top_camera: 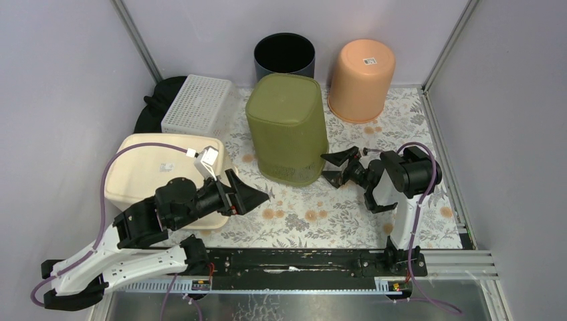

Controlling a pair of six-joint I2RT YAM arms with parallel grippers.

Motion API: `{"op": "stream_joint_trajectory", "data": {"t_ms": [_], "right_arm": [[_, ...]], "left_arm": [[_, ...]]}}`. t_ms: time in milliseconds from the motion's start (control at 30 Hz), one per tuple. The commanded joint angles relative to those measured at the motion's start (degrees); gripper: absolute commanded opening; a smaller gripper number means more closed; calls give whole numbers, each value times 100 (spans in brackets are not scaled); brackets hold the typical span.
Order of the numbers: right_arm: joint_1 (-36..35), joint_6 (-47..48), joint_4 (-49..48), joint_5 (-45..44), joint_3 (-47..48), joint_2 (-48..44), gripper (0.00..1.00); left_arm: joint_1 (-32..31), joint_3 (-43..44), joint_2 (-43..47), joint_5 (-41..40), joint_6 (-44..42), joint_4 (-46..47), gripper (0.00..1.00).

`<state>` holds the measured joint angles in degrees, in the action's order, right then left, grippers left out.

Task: Turn the large container upside down
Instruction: Turn the container upside down at the center of the board.

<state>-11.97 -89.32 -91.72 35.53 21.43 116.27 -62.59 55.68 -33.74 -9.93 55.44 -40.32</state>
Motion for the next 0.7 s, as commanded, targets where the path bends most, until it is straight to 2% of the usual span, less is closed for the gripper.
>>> {"op": "stream_joint_trajectory", "data": {"t_ms": [0, 667], "right_arm": [[135, 132, -610, 180, -227, -129, 95], [380, 296, -516, 357, -721, 460, 96]], "left_arm": [[-11, -66, -1, 69, 44, 376, 100], [-10, -152, -54, 81, 81, 467, 100]]}}
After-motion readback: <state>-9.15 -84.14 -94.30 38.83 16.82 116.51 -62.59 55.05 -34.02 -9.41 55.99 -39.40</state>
